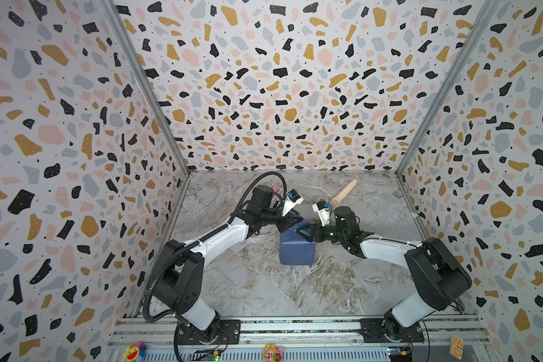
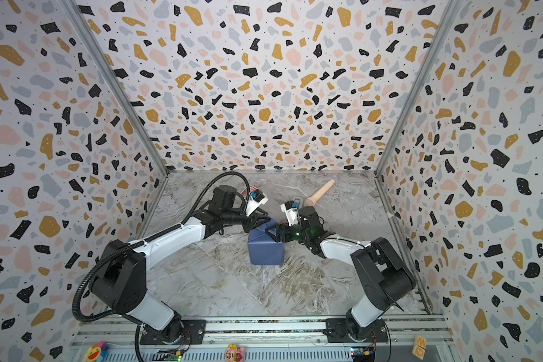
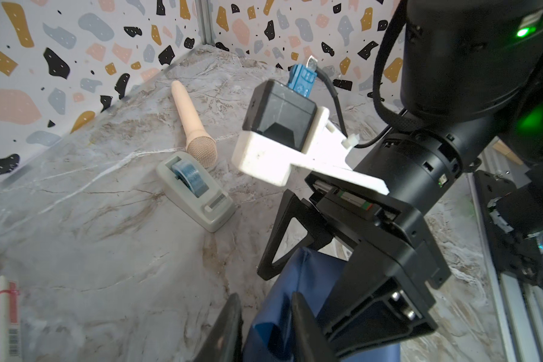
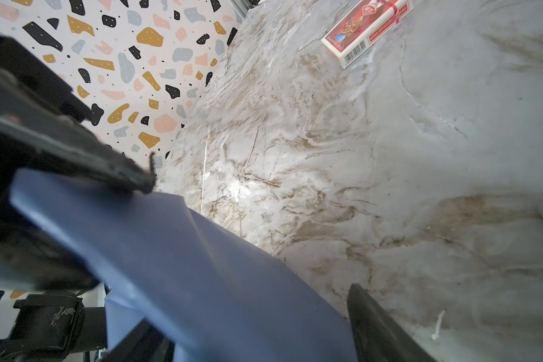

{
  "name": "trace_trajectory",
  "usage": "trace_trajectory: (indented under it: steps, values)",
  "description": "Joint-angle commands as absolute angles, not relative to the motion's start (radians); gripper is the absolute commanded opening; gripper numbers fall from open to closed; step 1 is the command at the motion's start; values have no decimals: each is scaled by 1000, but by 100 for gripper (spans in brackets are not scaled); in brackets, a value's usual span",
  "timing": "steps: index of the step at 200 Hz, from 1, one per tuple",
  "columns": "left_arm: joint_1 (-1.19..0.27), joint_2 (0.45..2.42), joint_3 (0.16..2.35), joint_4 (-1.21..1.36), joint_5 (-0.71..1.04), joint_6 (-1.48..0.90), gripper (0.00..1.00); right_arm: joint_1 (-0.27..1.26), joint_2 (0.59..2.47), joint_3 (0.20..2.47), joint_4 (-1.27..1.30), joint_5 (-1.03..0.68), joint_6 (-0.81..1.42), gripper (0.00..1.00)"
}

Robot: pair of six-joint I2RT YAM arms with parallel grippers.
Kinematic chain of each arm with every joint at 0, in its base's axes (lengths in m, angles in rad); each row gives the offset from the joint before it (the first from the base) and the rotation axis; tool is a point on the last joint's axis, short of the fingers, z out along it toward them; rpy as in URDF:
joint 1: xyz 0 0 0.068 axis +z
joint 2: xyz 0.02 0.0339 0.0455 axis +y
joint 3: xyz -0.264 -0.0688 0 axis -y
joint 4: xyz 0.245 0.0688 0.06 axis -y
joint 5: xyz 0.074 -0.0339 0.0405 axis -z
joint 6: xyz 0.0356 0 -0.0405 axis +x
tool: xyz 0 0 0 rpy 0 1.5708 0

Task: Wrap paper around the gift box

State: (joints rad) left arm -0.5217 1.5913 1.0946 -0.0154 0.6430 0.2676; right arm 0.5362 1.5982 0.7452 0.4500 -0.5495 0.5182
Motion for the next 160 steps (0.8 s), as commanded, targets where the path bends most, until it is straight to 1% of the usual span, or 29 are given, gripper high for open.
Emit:
trace_trajectory:
  steps: [1,22,62,96,111,145,160]
  values:
    - [-517,1598,1131,-12,682,287,21,538,1612,724,333,-503,487,80]
    - [-517,1599,1129,0,699,283,15,538,1615,730,327,-504,484,80]
    - [-515,1591,1126,3,693,291,0,538,1603,757,294,-506,477,81]
    - [-515,1570,1091,23,668,316,0,533,1524,781,261,-533,485,90]
    - [-515,1560,1074,37,650,323,0,526,1487,788,254,-564,502,93]
    - [-515,1554,1062,46,642,330,0,477,1434,769,270,-659,554,95]
    - [-515,1552,1057,47,639,331,0,454,1416,741,272,-664,562,94]
